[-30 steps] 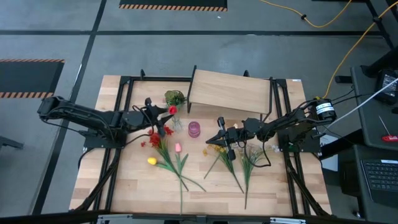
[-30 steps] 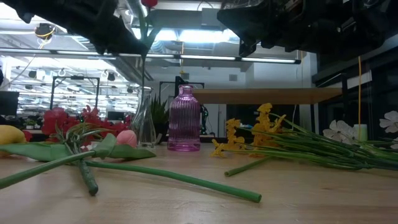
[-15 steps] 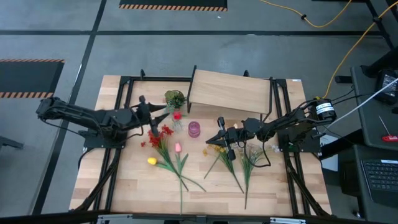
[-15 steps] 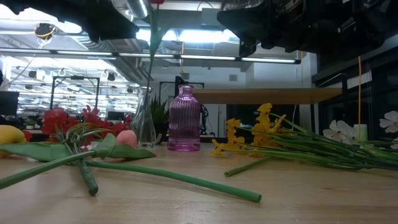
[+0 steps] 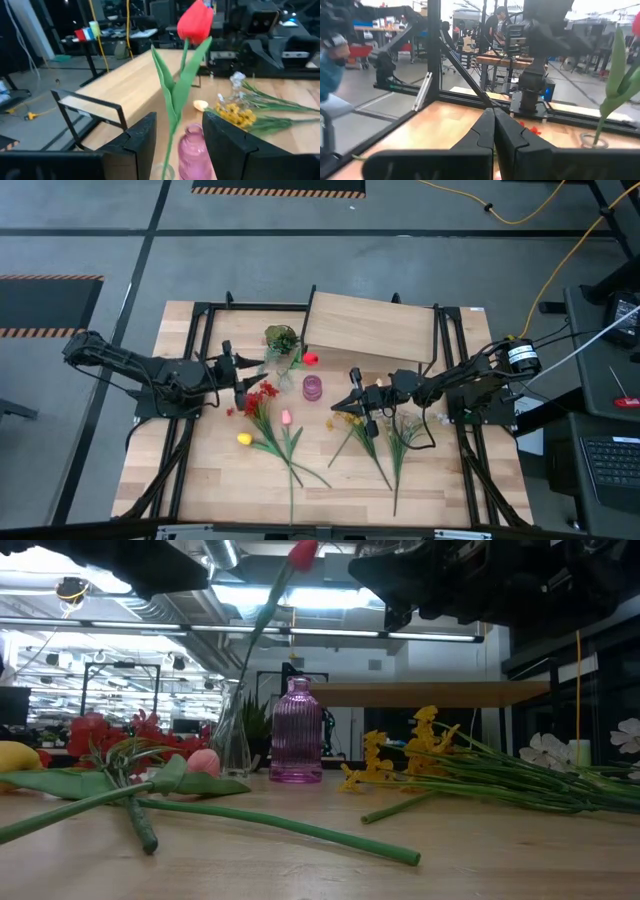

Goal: Pick and place flowers into a vace then onto a shelf
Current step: Put the red flowers into the transparent vase

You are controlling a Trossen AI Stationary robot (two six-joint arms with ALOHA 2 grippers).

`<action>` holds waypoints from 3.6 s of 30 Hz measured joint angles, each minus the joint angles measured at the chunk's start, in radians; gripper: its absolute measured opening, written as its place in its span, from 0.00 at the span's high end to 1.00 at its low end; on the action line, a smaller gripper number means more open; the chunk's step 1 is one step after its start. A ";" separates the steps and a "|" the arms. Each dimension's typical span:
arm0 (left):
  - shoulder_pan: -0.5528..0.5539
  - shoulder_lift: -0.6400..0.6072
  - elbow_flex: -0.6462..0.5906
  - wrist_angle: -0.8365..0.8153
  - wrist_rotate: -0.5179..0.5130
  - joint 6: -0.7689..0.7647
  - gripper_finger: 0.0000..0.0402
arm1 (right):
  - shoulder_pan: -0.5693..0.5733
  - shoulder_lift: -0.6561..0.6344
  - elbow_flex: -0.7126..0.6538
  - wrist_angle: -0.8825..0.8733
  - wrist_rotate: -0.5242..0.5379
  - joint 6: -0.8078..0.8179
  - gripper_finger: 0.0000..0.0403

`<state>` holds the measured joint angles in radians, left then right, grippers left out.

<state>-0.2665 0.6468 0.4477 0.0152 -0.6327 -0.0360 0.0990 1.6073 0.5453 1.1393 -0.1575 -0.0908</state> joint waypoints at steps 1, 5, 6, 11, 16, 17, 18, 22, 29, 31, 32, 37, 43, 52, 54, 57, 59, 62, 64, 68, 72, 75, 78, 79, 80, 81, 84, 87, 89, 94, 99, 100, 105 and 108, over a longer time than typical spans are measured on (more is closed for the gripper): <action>-0.008 0.002 0.000 -0.014 0.000 -0.012 0.63 | -0.004 0.000 0.000 0.000 0.000 -0.016 0.99; -0.045 0.015 0.000 -0.042 0.023 -0.020 0.65 | -0.027 0.000 0.000 -0.010 0.000 -0.023 0.99; -0.055 0.020 0.000 -0.047 0.046 -0.002 0.66 | -0.035 0.000 0.000 -0.025 -0.001 -0.024 0.99; -0.094 0.036 0.000 -0.043 0.159 0.039 0.68 | -0.071 0.000 0.040 -0.159 0.001 0.002 0.99; -0.115 0.050 0.000 -0.054 0.183 0.042 0.72 | -0.040 0.000 0.241 -0.610 0.049 -0.022 0.99; -0.117 0.052 0.000 -0.068 0.183 0.042 0.73 | -0.030 0.000 0.290 -0.716 0.083 -0.019 0.99; -0.119 0.054 0.000 -0.081 0.182 0.042 0.74 | -0.019 0.003 0.337 -0.813 0.115 -0.012 0.99; -0.119 0.065 0.000 -0.119 0.183 0.042 0.77 | 0.033 0.027 0.459 -0.984 0.170 0.035 1.00; -0.119 0.087 0.000 -0.124 0.231 0.083 0.81 | 0.160 0.127 0.608 -1.092 0.403 0.063 1.00; -0.119 0.093 0.000 -0.122 0.263 0.083 0.82 | 0.184 0.167 0.668 -1.130 0.415 0.085 1.00; -0.119 0.096 0.000 -0.118 0.282 0.083 0.83 | 0.196 0.184 0.697 -1.149 0.415 0.098 1.00; -0.119 0.098 0.000 -0.116 0.346 0.084 0.87 | 0.237 0.273 0.848 -1.271 0.410 0.170 1.00; -0.119 0.098 0.000 -0.117 0.349 0.134 0.95 | 0.279 0.362 0.979 -1.315 0.411 0.197 1.00; -0.119 0.098 0.000 -0.126 0.463 0.147 0.99 | 0.311 0.416 0.993 -1.294 0.415 0.468 0.99; -0.119 0.098 0.000 -0.130 0.473 0.147 1.00 | 0.320 0.435 0.993 -1.278 0.421 0.503 0.99; -0.119 0.097 0.000 -0.146 0.473 0.147 0.99 | 0.326 0.459 0.993 -1.261 0.430 0.532 0.99; -0.119 0.097 0.000 -0.165 0.472 0.147 0.99 | 0.323 0.479 0.993 -1.256 0.435 0.535 0.99; -0.119 0.097 0.000 -0.190 0.471 0.146 1.00 | 0.320 0.510 0.993 -1.239 0.440 0.535 0.99; -0.119 0.097 0.000 -0.199 0.471 0.146 1.00 | 0.322 0.527 0.993 -1.237 0.437 0.536 0.99; -0.119 0.097 0.000 -0.202 0.471 0.146 0.99 | 0.321 0.554 0.993 -1.216 0.425 0.588 0.99; -0.119 0.097 0.000 -0.205 0.471 0.146 0.99 | 0.316 0.573 0.993 -1.186 0.411 0.631 0.99; -0.119 0.097 0.000 -0.207 0.470 0.146 1.00 | 0.314 0.586 0.992 -1.152 0.410 0.663 0.96; -0.119 0.097 0.000 -0.207 0.470 0.145 0.99 | 0.311 0.594 0.992 -1.139 0.406 0.690 0.90; -0.119 0.097 0.000 -0.208 0.470 0.145 0.99 | 0.308 0.597 0.992 -1.141 0.407 0.693 0.87; -0.119 0.097 0.000 -0.208 0.470 0.145 0.99 | 0.305 0.601 0.992 -1.136 0.407 0.694 0.85; -0.119 0.097 0.000 -0.207 0.470 0.144 0.99 | 0.304 0.603 0.992 -1.136 0.407 0.696 0.82; -0.119 0.097 0.000 -0.208 0.470 0.144 0.99 | 0.298 0.605 0.991 -1.141 0.406 0.721 0.77; -0.119 0.097 0.000 -0.208 0.470 0.135 1.00 | 0.295 0.605 0.992 -1.143 0.397 0.765 0.73; -0.119 0.097 0.000 -0.208 0.470 0.128 0.99 | 0.293 0.605 0.992 -1.142 0.396 0.766 0.72; -0.119 0.097 0.000 -0.208 0.470 0.128 0.99 | 0.290 0.605 0.992 -1.143 0.396 0.763 0.72; -0.119 0.097 0.000 -0.208 0.470 0.128 1.00 | 0.290 0.604 0.992 -1.142 0.396 0.733 0.72; -0.119 0.097 0.000 -0.208 0.470 0.128 0.99 | 0.290 0.604 0.992 -1.141 0.396 0.729 0.72; -0.119 0.097 0.000 -0.208 0.470 0.128 0.99 | 0.284 0.604 0.992 -1.083 0.397 0.613 0.72; -0.119 0.097 0.000 -0.208 0.470 0.128 1.00 | 0.279 0.603 0.992 -1.060 0.397 0.533 0.72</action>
<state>-0.3855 0.7441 0.4480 -0.1925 -0.1623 0.0921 0.3782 2.2108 1.5372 0.0796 0.2390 0.4423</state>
